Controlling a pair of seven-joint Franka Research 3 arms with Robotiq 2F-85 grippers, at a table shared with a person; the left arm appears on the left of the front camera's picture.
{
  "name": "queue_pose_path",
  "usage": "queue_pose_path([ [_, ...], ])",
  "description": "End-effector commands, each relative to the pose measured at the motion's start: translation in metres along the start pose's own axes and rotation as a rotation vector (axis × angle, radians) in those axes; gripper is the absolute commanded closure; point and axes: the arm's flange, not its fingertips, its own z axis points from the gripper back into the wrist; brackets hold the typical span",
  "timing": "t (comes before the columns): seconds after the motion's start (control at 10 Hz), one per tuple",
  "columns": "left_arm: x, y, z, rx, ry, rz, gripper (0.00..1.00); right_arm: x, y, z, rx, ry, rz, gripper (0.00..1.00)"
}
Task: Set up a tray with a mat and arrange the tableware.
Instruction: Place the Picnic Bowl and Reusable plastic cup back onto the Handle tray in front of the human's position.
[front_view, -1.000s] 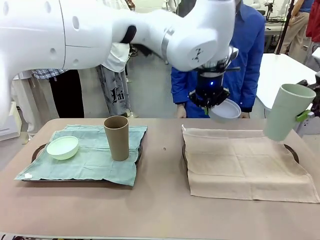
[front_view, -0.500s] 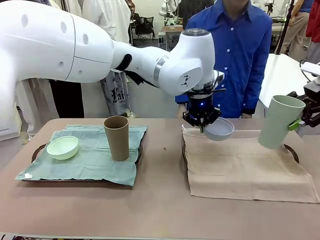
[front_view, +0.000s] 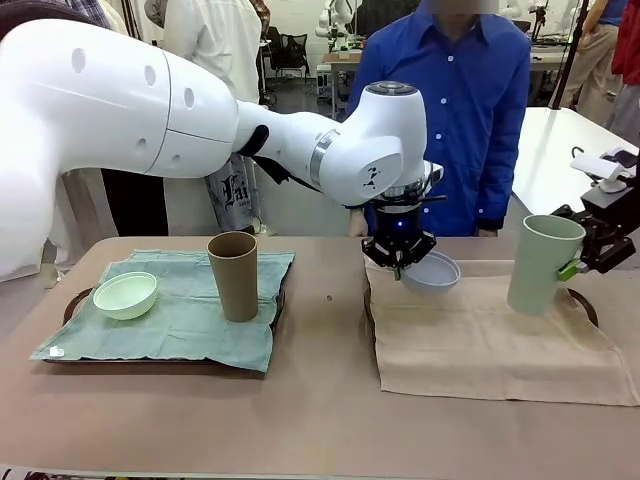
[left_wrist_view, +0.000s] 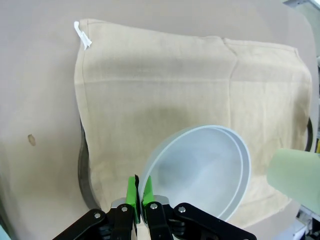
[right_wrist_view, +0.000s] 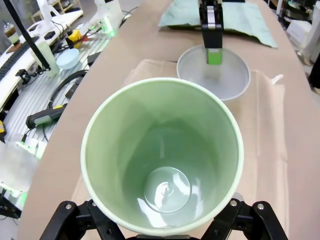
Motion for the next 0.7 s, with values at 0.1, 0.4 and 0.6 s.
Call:
queue_pose_path([
  [0.1,0.016,-0.004,-0.009,-0.017,0.027,-0.013,0.96,-0.011,-0.016,-0.002,-0.003,0.006,0.011,0.15],
  [0.4,0.022,-0.007,-0.026,-0.056,0.022,-0.033,0.96,-0.016,-0.024,-0.008,-0.024,0.021,0.027,0.15],
  [0.6,0.028,-0.008,-0.037,-0.062,0.038,-0.043,0.96,-0.02,-0.029,-0.009,-0.045,0.03,0.032,0.15],
])
